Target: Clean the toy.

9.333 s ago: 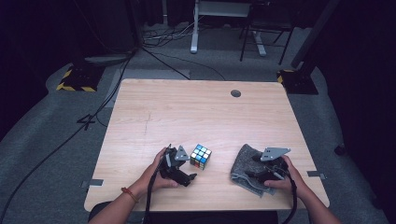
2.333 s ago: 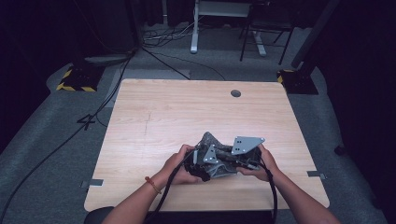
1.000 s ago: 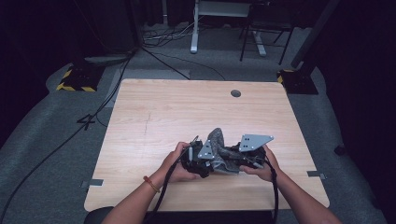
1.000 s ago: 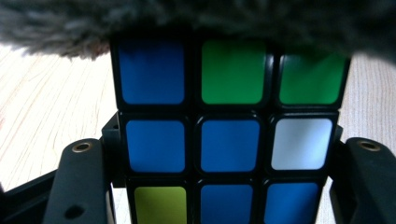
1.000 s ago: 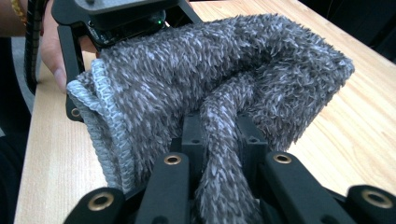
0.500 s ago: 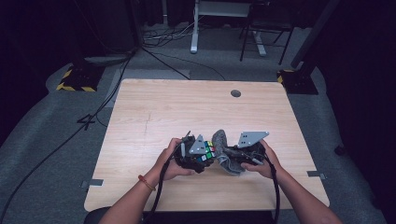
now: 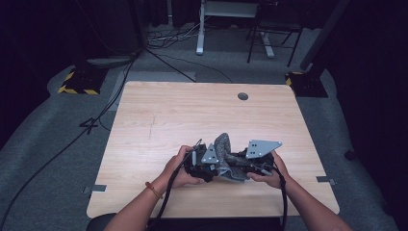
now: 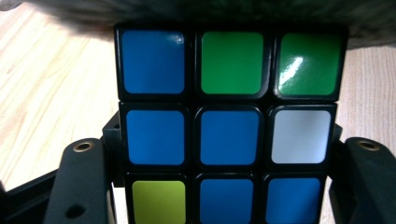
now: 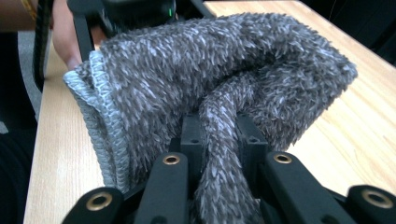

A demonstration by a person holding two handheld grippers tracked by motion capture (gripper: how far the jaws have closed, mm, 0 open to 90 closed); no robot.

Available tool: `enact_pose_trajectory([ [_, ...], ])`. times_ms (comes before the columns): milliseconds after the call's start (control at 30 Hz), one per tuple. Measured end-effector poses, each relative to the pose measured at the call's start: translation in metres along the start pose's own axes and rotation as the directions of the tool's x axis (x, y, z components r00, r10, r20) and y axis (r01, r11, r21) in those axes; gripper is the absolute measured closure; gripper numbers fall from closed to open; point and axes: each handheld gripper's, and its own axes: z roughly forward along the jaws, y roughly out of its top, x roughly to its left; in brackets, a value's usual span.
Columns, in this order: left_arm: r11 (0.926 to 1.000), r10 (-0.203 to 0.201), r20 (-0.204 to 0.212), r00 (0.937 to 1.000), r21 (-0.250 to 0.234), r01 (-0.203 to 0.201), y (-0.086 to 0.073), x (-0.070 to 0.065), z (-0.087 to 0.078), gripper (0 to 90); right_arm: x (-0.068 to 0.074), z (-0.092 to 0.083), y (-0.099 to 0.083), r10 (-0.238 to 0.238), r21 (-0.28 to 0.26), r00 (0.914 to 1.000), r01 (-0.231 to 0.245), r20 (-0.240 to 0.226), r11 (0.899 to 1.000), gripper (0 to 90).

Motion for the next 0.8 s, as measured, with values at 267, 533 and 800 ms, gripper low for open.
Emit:
enact_pose_trajectory([
  [267,0.9999,0.009,0.02,0.9998,-0.013,-0.008,0.002,-0.004,-0.004,33.4,-0.008,0.004,-0.006,-0.004,0.036,0.9983,0.002,0.059,0.999,77.4],
  [533,0.9986,0.007,-0.018,0.9998,-0.053,-0.008,0.002,0.001,-0.024,33.4,-0.015,0.007,-0.012,0.035,0.071,0.9983,-0.039,0.046,0.997,77.3],
  [800,0.9978,-0.041,-0.044,0.9982,-0.054,0.039,-0.007,0.013,-0.03,33.3,-0.005,0.009,-0.008,0.003,0.06,1.0,-0.004,0.008,0.998,77.4],
])
